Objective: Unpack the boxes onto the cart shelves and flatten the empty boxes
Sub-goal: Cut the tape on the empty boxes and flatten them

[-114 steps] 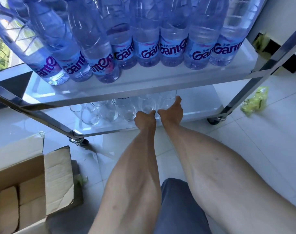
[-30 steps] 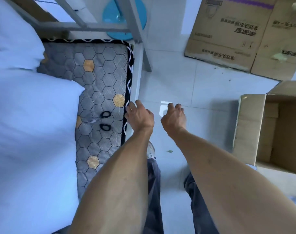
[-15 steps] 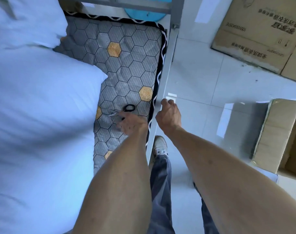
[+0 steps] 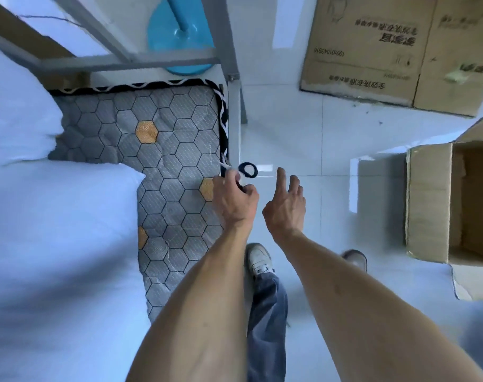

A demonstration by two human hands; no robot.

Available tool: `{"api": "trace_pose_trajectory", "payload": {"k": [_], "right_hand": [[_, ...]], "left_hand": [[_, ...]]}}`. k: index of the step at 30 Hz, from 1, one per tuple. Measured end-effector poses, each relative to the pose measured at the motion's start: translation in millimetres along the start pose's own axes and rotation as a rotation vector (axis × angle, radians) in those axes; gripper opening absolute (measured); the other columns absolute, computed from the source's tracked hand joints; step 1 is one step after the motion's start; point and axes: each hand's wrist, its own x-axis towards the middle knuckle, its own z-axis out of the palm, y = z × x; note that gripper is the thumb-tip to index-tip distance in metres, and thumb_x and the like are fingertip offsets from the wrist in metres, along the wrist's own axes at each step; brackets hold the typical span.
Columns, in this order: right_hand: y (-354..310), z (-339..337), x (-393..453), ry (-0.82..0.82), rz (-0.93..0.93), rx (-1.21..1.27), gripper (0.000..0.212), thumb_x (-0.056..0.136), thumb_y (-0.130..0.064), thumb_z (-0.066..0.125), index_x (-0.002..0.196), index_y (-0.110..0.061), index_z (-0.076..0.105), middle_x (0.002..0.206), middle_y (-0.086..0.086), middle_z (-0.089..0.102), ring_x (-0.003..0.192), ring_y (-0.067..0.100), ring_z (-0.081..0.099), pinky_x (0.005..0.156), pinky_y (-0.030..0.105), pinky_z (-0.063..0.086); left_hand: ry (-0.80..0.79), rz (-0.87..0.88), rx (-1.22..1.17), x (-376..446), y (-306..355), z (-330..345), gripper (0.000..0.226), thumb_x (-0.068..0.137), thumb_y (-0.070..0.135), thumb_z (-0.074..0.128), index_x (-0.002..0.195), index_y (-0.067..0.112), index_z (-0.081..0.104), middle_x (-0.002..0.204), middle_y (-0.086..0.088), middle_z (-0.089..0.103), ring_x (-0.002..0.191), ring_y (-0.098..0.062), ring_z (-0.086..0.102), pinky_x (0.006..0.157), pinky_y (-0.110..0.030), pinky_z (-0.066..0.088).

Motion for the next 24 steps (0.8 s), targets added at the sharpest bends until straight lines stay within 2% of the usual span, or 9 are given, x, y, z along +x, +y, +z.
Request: {"api": "trace_pose_trajectory", "payload": {"k": [3,6,8,10,12,17,21,24], "right_hand": [[23.1,-28.3,15.3,0.076,0.032,0.005,0.086,0.083,-0.004,0.052,0.155,-0.023,0.009,0.152,0.016,0.022,0.128,0.031,0.035,0.104,0.038,0.034],[57.0,-60.6,34.4,0.132,0.075,0.02,0.076,0.089,-0.01,0.048,0.154,-0.024,0.011,0.152,0.016,0.023,0.134,0.03,0.031,0.107,0.036,0.028],[86.8,-80.9,49.7,0.107,0.125,0.058,0.059,0.093,-0.015,0.045,0.148,-0.021,0.025,0.142,0.012,0.037,0.126,0.029,0.04,0.101,0.036,0.033],[122.9,-100.7,63.9,0.035,0.215,0.125,0.036,0.094,-0.015,0.042,0.13,-0.018,0.042,0.125,0.01,0.052,0.112,0.031,0.051,0.089,0.037,0.038],[163.3,-121.1,73.9,-0.026,0.328,0.178,0.024,0.096,-0.015,0.041,0.119,-0.016,0.048,0.117,0.01,0.056,0.105,0.032,0.056,0.081,0.037,0.04],[271.8,-163.8,100.2,-0.025,0.458,0.11,0.029,0.087,-0.012,0.052,0.115,-0.017,0.05,0.114,0.005,0.06,0.108,0.026,0.055,0.079,0.035,0.034],[353.3,-191.1,110.8,-0.066,0.606,0.163,0.04,0.084,-0.011,0.055,0.122,-0.016,0.042,0.11,0.005,0.065,0.105,0.028,0.059,0.08,0.037,0.033],[404.8,-199.8,113.5,-0.043,0.661,0.254,0.031,0.09,-0.015,0.05,0.121,-0.014,0.043,0.11,0.008,0.064,0.105,0.031,0.06,0.078,0.037,0.037]], "left_hand": [[-0.108,0.147,0.083,-0.7,43.9,18.9,0.025,0.082,0.021,0.064,0.107,0.021,0.067,0.106,-0.004,0.054,0.086,-0.023,0.058,0.068,-0.024,0.036],[-0.221,0.267,0.116,-8.3,92.0,48.0,0.029,0.082,0.016,0.064,0.11,0.017,0.073,0.104,-0.004,0.059,0.097,-0.022,0.06,0.078,-0.022,0.041],[-0.296,0.315,0.104,-21.5,128.1,70.9,0.026,0.079,0.01,0.063,0.102,0.016,0.075,0.099,-0.004,0.064,0.098,-0.022,0.06,0.083,-0.026,0.047],[-0.342,0.346,0.074,-40.7,165.8,97.0,0.019,0.075,0.006,0.062,0.088,0.014,0.073,0.089,-0.003,0.067,0.089,-0.023,0.062,0.078,-0.032,0.05],[-0.377,0.362,0.065,-60.2,204.1,124.3,0.015,0.073,0.005,0.061,0.083,0.012,0.07,0.082,-0.003,0.07,0.082,-0.024,0.063,0.072,-0.031,0.05],[-0.517,0.409,0.092,-103.8,294.2,201.0,0.023,0.079,0.004,0.058,0.098,0.013,0.069,0.087,0.003,0.068,0.089,-0.023,0.064,0.075,-0.023,0.045],[-0.627,0.516,0.139,-150.0,357.2,260.3,0.026,0.086,0.006,0.052,0.106,0.017,0.065,0.099,-0.003,0.071,0.098,-0.026,0.063,0.087,-0.037,0.052],[-0.735,0.595,0.147,-185.5,389.7,304.3,0.026,0.089,0.01,0.05,0.109,0.021,0.061,0.103,-0.003,0.07,0.101,-0.027,0.061,0.091,-0.04,0.05]]}}
